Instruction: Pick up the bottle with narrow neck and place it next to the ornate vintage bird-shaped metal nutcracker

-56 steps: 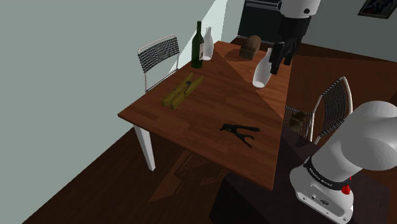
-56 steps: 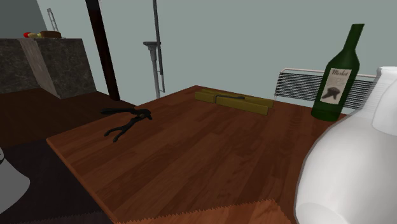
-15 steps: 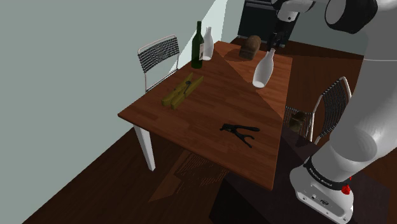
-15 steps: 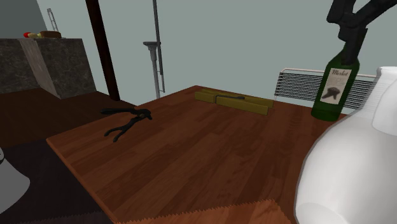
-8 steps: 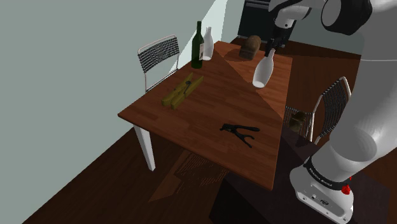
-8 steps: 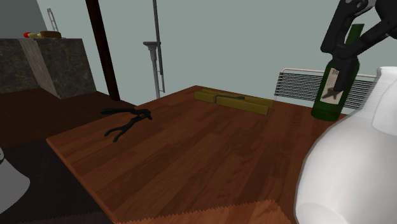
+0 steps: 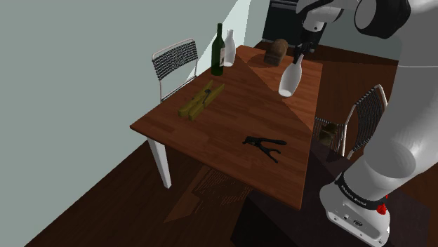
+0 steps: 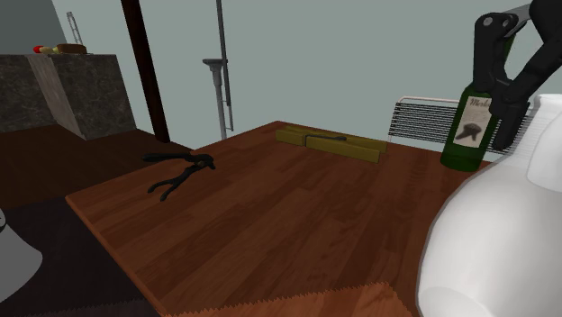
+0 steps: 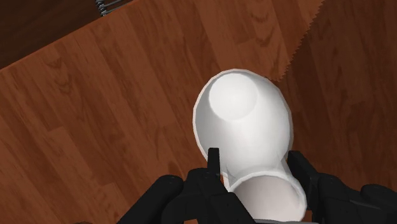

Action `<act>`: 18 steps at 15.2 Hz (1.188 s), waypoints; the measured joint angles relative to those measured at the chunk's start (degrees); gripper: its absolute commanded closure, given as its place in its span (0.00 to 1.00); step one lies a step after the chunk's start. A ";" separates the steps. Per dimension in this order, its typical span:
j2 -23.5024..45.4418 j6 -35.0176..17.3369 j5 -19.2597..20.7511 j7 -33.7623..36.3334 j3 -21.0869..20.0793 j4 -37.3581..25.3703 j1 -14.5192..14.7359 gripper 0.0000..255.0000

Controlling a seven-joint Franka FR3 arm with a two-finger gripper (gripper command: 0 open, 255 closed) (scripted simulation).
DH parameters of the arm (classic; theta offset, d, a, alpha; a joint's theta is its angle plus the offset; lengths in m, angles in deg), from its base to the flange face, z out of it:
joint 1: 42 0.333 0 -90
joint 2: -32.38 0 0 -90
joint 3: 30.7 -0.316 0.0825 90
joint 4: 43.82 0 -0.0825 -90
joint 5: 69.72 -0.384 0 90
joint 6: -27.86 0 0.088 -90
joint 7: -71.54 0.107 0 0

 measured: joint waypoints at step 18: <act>-1.29 6.22 0.97 0.83 0.50 -5.12 -0.23 1.00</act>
